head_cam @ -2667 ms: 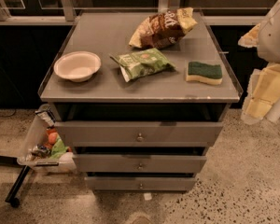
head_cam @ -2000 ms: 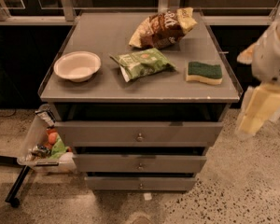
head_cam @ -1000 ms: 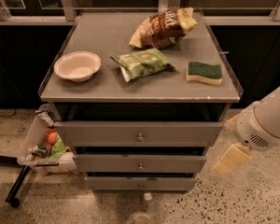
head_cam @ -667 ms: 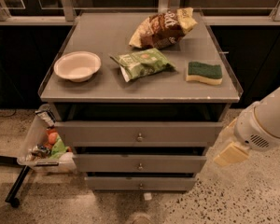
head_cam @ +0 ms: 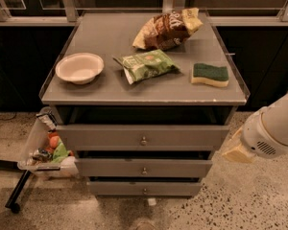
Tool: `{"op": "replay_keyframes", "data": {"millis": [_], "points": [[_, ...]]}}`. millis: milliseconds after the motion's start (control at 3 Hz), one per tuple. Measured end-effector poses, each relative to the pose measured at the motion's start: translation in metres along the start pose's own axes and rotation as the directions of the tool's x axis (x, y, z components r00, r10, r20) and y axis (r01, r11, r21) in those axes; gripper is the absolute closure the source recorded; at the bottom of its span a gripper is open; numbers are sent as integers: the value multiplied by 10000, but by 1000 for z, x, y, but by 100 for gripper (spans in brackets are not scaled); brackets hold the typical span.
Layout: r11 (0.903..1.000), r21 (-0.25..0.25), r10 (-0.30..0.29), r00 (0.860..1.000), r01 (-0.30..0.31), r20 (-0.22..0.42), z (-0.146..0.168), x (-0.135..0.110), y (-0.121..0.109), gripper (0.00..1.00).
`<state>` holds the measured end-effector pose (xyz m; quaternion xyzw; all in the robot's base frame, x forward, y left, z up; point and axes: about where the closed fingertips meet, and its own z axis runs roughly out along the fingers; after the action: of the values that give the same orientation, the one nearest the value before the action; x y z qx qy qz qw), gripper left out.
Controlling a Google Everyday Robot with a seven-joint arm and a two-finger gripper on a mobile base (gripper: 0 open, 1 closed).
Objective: Open middle drawer
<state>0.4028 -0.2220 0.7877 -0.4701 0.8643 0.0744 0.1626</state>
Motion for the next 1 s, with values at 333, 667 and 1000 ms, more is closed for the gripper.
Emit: {"op": "replay_keyframes", "data": {"millis": [333,667,1000], "points": [[9959,523,732,9971,-741,198,17,10,12,100],[9857,357,1614,9834,-1647,827,60,40,43,100],[9693,-200,2428,9409,-2451,2360,113,54,59,100]]}}
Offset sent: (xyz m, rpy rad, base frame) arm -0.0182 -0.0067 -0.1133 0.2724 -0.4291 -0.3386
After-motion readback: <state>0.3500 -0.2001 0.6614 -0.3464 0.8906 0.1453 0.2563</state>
